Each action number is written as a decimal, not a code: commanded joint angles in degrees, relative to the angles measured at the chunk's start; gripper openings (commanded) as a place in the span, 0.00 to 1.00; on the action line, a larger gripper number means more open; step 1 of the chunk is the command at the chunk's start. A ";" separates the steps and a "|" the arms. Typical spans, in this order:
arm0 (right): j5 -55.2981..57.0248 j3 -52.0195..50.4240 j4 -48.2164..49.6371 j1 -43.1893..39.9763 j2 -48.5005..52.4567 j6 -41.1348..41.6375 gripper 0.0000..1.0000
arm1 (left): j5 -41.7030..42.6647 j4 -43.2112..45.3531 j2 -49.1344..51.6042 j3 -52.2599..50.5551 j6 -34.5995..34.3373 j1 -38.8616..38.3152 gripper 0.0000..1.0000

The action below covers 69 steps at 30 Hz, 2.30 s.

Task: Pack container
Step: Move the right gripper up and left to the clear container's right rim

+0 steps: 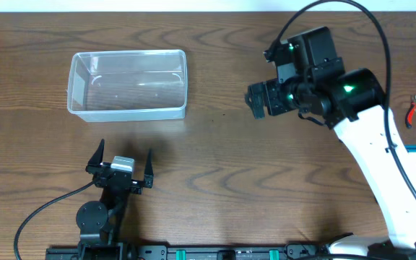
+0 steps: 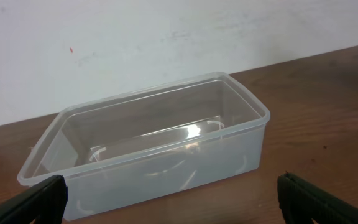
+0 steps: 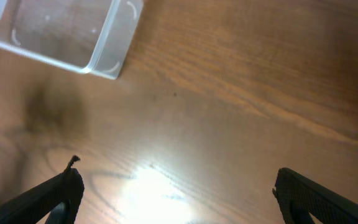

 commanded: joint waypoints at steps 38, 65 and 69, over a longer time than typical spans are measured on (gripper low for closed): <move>-3.89 31.76 -4.52 10.84 26.43 4.57 0.99 | 0.15 -1.88 -0.35 -1.09 -0.28 0.20 0.98; 3.82 44.48 -10.60 15.39 46.12 12.31 0.99 | 0.15 -1.88 -0.35 -1.09 -0.28 0.20 0.98; 7.26 44.48 -11.34 16.92 46.40 12.11 0.99 | 0.15 -1.88 -0.35 -1.09 -0.28 0.20 0.98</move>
